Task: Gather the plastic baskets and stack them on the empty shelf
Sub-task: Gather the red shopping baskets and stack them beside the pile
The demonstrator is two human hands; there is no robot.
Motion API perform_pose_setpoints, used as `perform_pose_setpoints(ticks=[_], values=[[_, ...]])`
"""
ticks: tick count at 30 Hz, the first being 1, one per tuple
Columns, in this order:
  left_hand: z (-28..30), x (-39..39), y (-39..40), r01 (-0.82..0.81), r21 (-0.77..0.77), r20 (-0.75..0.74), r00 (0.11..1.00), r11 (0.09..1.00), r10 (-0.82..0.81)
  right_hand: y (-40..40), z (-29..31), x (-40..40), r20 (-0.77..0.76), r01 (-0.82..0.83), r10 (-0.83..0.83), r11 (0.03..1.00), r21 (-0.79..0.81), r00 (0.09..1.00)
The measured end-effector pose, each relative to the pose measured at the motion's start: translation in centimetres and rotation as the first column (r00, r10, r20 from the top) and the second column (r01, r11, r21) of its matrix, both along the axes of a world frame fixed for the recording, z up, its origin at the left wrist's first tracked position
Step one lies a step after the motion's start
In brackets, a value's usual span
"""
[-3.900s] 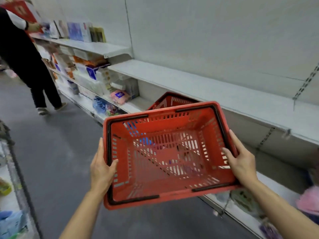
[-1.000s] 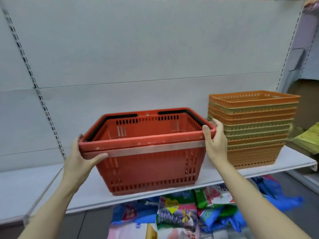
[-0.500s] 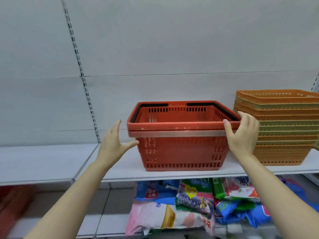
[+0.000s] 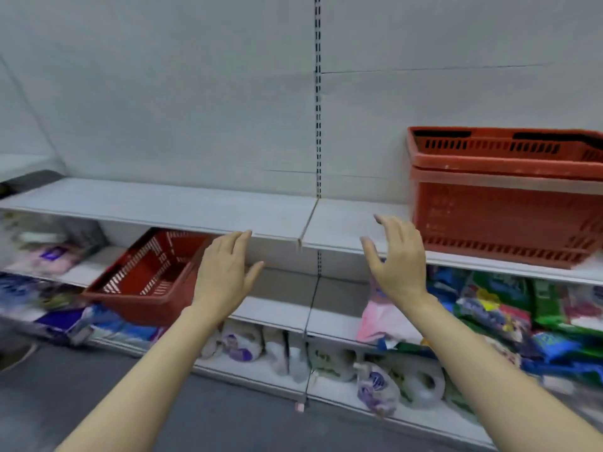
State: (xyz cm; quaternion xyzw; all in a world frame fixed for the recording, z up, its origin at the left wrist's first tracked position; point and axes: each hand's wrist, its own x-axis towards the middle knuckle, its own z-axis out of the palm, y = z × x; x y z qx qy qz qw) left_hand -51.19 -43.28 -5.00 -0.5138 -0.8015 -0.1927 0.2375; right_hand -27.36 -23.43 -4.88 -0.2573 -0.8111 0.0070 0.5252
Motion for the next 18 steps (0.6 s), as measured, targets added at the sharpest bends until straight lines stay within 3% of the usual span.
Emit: perform_pose_setpoints(ticks=[9,18], values=[[-5.5,-8.5,-12.7,-0.249,-0.081,0.153,0.954,0.965,0.258,-10.7,-6.0,-13.4,0.181,-0.159,0.188,0.974,-0.161,0.965],[-12.4,-18.1,-14.6,-0.418,-0.17,0.306,0.838,0.892,0.451,-13.3,-11.1,-26.2,0.25,-0.259,0.313,0.939,-0.228,0.916]])
